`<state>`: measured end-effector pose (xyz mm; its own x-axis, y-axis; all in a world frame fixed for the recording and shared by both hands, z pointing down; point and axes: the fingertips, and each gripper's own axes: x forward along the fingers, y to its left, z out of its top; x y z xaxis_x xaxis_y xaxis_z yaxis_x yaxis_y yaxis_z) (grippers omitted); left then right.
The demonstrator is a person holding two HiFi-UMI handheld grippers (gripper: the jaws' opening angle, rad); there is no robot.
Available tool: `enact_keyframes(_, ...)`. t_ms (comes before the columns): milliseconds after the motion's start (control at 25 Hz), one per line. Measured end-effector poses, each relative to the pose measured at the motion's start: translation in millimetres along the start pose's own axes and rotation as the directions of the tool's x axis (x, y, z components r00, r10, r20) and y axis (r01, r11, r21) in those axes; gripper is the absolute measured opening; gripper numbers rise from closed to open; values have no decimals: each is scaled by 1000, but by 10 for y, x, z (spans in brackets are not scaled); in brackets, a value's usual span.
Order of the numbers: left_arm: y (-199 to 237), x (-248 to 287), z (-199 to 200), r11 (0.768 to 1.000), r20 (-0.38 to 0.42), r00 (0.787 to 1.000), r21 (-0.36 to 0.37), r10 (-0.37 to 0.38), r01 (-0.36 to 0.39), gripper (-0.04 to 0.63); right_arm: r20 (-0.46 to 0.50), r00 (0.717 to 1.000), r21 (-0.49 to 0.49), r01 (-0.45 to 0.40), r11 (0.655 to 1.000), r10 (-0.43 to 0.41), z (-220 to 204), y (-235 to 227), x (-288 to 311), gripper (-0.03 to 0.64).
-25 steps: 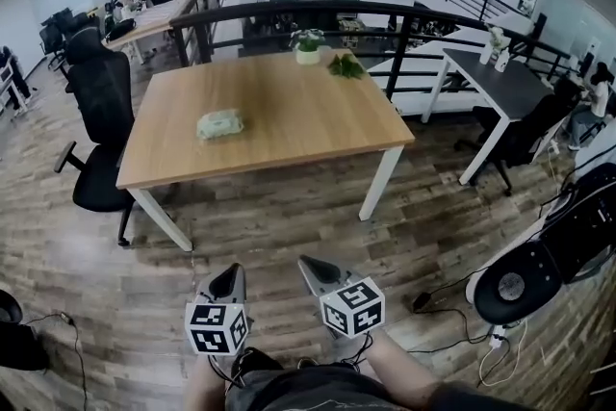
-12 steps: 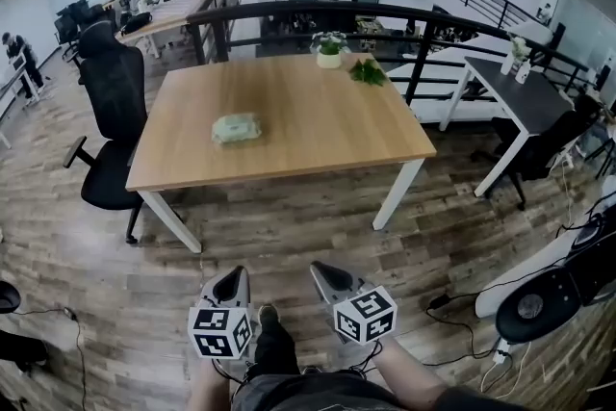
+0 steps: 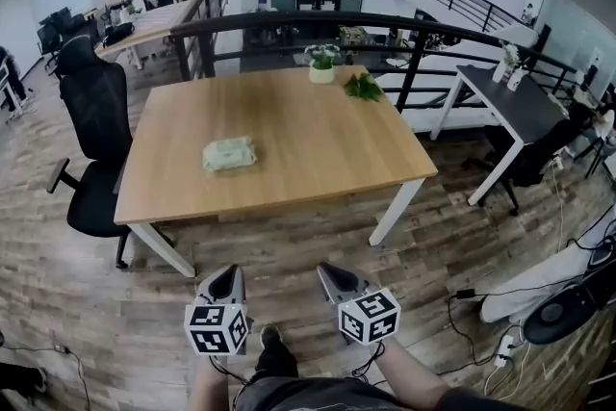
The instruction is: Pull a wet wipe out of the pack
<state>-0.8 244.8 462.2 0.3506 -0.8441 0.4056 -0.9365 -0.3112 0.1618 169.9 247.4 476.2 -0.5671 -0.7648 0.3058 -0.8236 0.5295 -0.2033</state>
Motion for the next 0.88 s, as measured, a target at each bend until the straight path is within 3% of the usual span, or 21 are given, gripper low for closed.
enact_keyframes(200, 324, 325, 234, 1000, -4, 1000, -2, -26, 26, 14, -4, 998, 8, 58, 998, -58, 210, -161, 437, 26)
enact_keyframes(600, 1024, 950, 517, 998, -41, 997, -7, -65, 65, 12, -44, 996, -12, 78, 997, -78, 468, -194, 1397, 26)
enact_keyframes(880, 1372, 1263, 655, 996, -48, 995, 8, -91, 92, 12, -42, 989, -12, 139, 990, -140, 550, -255, 1754, 26)
